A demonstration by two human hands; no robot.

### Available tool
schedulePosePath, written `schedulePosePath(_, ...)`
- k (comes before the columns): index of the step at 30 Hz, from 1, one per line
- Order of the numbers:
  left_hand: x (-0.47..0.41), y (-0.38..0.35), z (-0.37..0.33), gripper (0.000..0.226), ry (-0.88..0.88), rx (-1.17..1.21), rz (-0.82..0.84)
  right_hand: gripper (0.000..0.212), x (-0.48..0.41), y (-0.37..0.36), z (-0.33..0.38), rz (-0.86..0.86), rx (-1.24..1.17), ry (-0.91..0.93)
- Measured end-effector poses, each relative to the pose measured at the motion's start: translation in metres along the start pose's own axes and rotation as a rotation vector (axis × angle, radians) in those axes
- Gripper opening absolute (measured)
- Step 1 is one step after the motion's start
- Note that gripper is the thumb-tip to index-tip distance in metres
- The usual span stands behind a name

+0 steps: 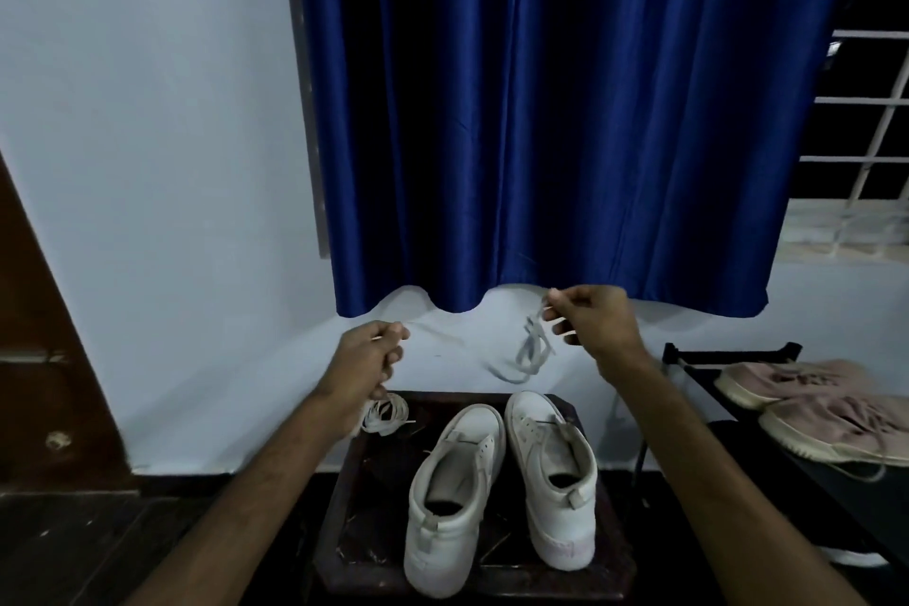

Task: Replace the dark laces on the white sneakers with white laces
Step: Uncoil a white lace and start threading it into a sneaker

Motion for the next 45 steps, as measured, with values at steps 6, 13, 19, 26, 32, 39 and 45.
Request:
schedulePosePath(6,-0.018,0.036,0.0,0.021,-0.103,-0.156,-0.116,0.022,-0.016,0.016,-0.011,-0.211,-0.225,-0.153)
schedulePosePath(13,-0.017,0.032,-0.032,0.016,-0.474,-0.36,-0.053,0.016,-0.009,0.007,-0.014,-0.16,-0.204,-0.07)
schedulePosePath(19,-0.011,0.014,-0.069,0.012,-0.689,-0.373,0.008,0.018,0.017,-0.029,-0.007,0.041,-0.437,-0.174)
schedulePosePath(26,-0.01,0.004,-0.08,0.011,-0.653,-0.153,-0.005,0.031,0.073,-0.088,-0.012,0.517,-0.438,-0.251)
schedulePosePath(32,-0.032,0.037,-0.056,0.014,-0.547,-0.15,-0.177,0.029,0.072,-0.093,-0.032,0.363,-0.346,-0.266)
schedulePosePath(39,-0.03,0.041,-0.046,0.013,-0.614,-0.517,-0.115,0.023,0.057,-0.091,-0.037,0.245,-0.268,-0.172)
schedulePosePath(45,-0.023,0.071,0.023,0.012,-0.419,-0.951,0.047,0.019,0.043,-0.07,-0.053,0.179,-0.257,-0.254)
Point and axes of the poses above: each hand's wrist, its own x-axis away from the middle knuckle, its own y-axis out of the back of the hand, z = x × y, the point moved 1 cm from there along -x, towards the middle knuckle, and after that the axes turned 12 degrees about -z, right-handed, at the moved point
